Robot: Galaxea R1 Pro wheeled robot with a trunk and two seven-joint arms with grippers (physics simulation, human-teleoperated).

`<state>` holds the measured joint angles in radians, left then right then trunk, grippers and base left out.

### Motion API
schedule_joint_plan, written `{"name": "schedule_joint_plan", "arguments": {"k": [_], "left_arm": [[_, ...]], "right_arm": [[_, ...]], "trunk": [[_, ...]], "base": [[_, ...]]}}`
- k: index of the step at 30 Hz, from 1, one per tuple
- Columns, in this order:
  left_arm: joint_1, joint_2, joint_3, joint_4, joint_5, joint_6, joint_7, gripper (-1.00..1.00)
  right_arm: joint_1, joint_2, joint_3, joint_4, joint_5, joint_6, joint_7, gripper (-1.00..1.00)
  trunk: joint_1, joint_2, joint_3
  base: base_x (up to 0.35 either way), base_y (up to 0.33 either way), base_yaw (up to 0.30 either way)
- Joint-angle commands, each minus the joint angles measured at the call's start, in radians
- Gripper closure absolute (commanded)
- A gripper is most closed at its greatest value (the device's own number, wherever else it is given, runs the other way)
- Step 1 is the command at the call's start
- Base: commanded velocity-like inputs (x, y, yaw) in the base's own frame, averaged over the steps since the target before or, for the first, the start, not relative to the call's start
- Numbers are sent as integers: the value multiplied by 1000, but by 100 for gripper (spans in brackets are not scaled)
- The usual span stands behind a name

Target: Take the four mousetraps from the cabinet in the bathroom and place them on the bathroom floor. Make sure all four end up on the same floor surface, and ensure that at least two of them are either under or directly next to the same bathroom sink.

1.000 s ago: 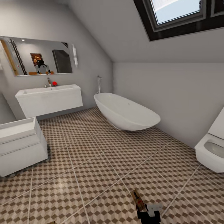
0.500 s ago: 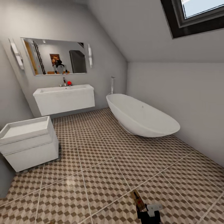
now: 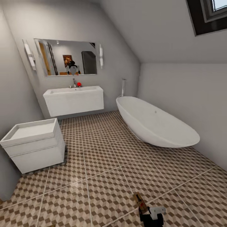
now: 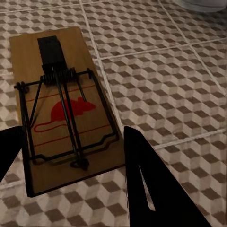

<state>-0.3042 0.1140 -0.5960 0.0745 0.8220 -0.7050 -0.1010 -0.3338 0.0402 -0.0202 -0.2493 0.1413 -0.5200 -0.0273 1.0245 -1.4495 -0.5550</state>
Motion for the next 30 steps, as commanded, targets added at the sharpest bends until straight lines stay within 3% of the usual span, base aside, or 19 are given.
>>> {"name": "schedule_joint_plan", "arguments": {"k": [1, 5, 6, 9, 12, 21, 30], "left_arm": [[-1, -1, -4, 4, 11, -4, -11, 100], [-2, -1, -4, 4, 11, -4, -11, 100], [-1, -1, -5, 4, 11, -4, -11, 100], [-1, -1, -4, 4, 11, -4, -11, 100], [-1, -1, -4, 4, 11, -4, -11, 100], [-1, -1, -3, 3, 11, -4, -9, 100], [-1, -1, -2, 2, 11, -4, -9, 100]], "right_arm": [[-1, -3, -3, 1, 4, -4, 6, 100], [-1, -38, -2, 1, 5, -4, 39, 100], [-1, -54, -1, 6, 12, -6, 106, 100], [-1, -72, -1, 15, 20, -12, 217, 100], [-1, -81, -1, 19, 26, -16, 289, 100], [-1, -82, -1, 21, 28, -15, 291, 100], [-1, -75, -1, 21, 27, -13, 284, 100]], "trunk": [[0, 0, -1], [0, 0, -1], [0, 0, -1], [0, 0, -1], [0, 0, -1], [0, 0, -1], [0, 0, -1]], "base": [[292, -138, 14], [292, -139, 5], [292, -139, 1], [292, -139, 1], [292, -139, 0], [290, -138, 0], [44, -23, 2]]}}
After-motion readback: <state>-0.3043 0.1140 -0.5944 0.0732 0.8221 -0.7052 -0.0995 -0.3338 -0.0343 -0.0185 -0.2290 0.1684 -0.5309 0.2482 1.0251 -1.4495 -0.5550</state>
